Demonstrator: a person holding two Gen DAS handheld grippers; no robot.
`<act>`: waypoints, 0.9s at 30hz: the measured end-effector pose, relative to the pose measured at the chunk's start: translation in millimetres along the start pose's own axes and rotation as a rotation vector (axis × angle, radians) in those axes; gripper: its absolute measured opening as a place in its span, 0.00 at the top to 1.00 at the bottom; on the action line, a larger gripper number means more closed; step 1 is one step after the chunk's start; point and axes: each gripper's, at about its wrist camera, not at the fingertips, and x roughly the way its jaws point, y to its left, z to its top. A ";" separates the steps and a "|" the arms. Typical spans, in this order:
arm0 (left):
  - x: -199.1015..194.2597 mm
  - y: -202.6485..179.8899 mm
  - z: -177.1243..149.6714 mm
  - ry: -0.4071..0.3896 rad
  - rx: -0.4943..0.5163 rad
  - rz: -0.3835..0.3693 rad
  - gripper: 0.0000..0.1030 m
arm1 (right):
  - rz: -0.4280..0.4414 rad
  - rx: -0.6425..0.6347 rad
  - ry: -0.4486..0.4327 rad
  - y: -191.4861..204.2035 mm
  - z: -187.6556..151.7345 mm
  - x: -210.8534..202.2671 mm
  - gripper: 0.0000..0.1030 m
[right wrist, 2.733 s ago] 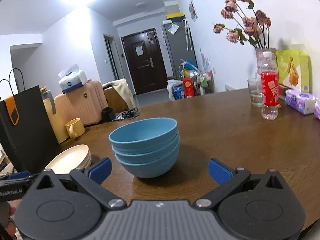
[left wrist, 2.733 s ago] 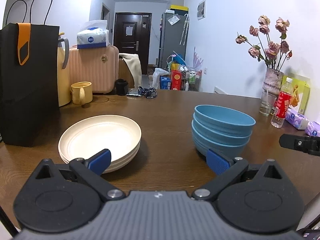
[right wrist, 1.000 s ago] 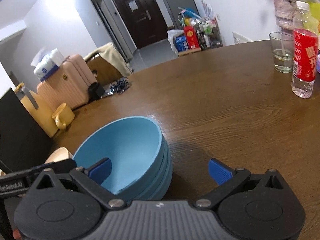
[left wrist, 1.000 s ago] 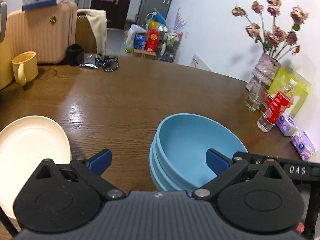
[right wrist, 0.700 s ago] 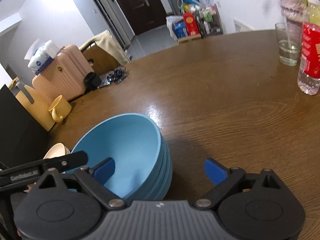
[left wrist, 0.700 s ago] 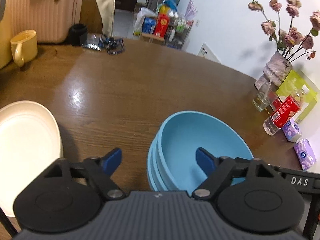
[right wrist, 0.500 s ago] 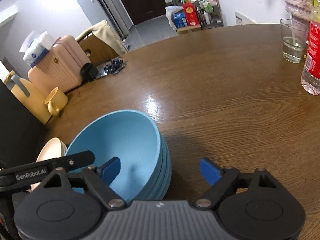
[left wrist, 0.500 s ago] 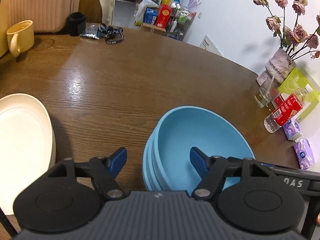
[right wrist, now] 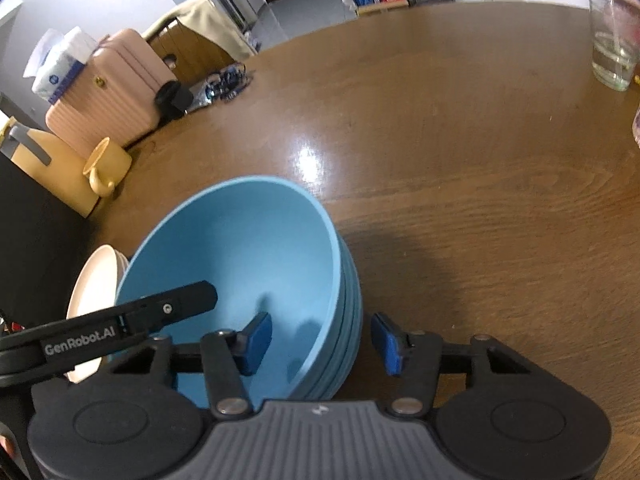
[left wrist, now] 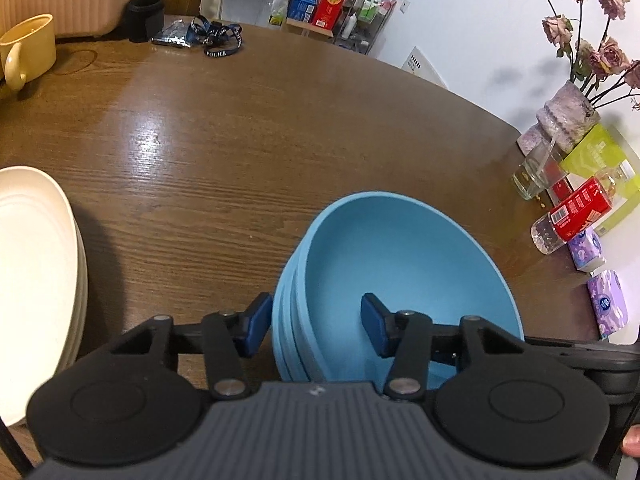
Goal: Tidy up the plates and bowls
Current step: 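Lower both tools around opposite sides of the stack rim and close, then lift and carry the blue bowl stack with both tools over the white plates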
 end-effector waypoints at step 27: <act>-4.1 1.5 -10.1 0.038 -0.005 0.042 0.71 | -0.052 0.040 0.049 1.1 -11.0 -6.9 0.75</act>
